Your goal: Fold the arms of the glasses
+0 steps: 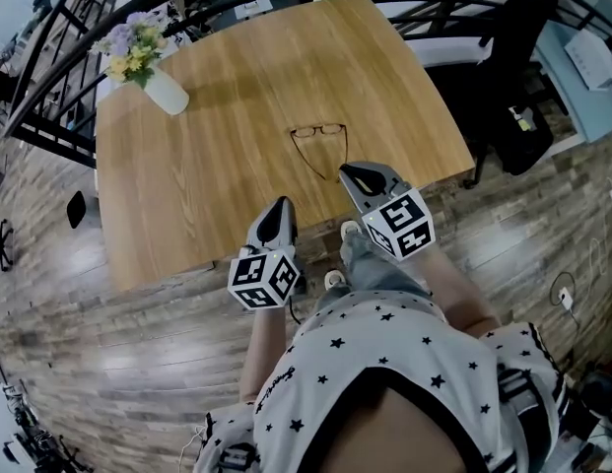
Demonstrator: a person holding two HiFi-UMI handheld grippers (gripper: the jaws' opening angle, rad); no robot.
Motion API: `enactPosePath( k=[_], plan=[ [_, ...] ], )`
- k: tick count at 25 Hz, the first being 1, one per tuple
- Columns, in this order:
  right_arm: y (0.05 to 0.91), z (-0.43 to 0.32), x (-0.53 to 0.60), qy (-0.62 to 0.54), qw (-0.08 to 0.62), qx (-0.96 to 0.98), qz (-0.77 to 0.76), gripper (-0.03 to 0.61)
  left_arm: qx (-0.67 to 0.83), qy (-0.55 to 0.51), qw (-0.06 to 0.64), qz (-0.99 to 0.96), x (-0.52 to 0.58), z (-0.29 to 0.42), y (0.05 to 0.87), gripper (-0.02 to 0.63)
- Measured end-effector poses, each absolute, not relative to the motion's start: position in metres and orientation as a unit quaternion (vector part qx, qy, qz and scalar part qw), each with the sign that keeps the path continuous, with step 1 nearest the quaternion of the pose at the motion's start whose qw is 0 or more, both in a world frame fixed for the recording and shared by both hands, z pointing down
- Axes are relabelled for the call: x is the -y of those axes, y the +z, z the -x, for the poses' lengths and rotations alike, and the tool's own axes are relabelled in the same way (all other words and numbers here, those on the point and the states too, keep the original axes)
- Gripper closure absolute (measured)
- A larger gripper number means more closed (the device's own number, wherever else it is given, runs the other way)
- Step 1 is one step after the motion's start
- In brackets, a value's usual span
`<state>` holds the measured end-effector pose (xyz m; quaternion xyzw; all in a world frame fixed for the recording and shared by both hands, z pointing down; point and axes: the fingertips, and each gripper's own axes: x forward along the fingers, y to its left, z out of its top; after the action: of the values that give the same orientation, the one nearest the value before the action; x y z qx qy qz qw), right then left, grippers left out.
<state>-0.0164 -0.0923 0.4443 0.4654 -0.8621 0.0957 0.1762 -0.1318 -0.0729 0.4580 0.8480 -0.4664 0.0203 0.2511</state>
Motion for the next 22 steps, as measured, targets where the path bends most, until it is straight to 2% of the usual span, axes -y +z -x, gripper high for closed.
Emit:
enactPosePath(
  k=[13, 22],
  plan=[
    [0.478, 0.006, 0.179, 0.07, 0.242, 0.876, -0.411, 0.56, 0.511, 0.019, 0.251, -0.822, 0.144, 0.125, 0.465, 0.607],
    [0.51, 0.004, 0.216, 0.051, 0.314, 0.88, -0.352, 0.56, 0.533, 0.015, 0.256, -0.806, 0.171, 0.115, 0.468, 0.607]
  ],
)
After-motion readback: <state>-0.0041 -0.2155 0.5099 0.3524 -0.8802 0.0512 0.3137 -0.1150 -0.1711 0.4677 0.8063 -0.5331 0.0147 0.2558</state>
